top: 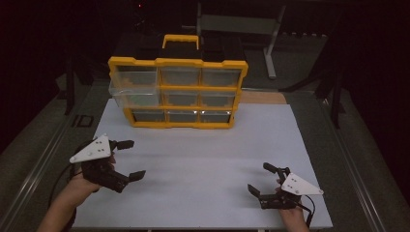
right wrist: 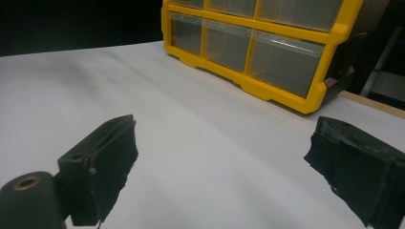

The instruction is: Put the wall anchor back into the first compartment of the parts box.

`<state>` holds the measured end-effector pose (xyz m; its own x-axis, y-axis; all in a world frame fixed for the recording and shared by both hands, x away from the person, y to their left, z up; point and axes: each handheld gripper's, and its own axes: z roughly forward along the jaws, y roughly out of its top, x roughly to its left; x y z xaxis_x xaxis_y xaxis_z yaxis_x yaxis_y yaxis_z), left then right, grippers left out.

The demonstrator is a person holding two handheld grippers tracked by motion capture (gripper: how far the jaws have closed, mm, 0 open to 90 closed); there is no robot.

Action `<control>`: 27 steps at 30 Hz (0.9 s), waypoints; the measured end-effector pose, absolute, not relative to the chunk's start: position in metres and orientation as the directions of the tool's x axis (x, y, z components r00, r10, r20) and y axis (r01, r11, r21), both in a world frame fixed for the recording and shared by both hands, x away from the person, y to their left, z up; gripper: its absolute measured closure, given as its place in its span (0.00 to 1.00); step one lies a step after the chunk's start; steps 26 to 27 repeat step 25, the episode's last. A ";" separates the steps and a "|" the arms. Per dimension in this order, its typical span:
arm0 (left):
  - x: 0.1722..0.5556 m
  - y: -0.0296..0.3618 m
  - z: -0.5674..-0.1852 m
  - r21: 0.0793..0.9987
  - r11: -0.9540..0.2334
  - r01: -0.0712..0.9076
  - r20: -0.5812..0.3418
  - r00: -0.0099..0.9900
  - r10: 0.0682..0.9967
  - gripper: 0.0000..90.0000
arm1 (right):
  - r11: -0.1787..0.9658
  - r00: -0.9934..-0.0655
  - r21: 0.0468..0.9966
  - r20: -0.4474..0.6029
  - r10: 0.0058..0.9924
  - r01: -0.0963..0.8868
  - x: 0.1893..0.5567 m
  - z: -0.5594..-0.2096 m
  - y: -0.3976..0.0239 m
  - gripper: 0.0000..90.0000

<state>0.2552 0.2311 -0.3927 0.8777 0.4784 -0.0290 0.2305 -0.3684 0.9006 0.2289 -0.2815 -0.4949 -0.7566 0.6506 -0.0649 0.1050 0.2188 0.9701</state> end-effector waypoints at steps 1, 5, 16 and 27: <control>0.254 0.230 -0.398 0.899 -0.371 0.235 -0.034 0.880 0.474 0.00 | 0.219 -0.757 0.970 -0.065 0.651 0.104 0.229 -0.495 -0.281 0.09; 0.249 0.228 -0.420 0.890 -0.383 0.247 -0.041 0.880 0.474 0.00 | 0.216 -0.755 0.970 -0.060 0.653 0.110 0.229 -0.495 -0.282 0.09; 0.239 0.231 -0.473 0.851 -0.418 0.317 -0.087 0.872 0.482 0.00 | 0.221 -0.753 0.969 -0.063 0.655 0.111 0.228 -0.495 -0.281 0.09; 0.233 0.239 -0.496 0.862 -0.375 0.341 -0.106 0.844 0.525 0.00 | 0.223 -0.752 0.969 -0.065 0.656 0.110 0.228 -0.495 -0.281 0.09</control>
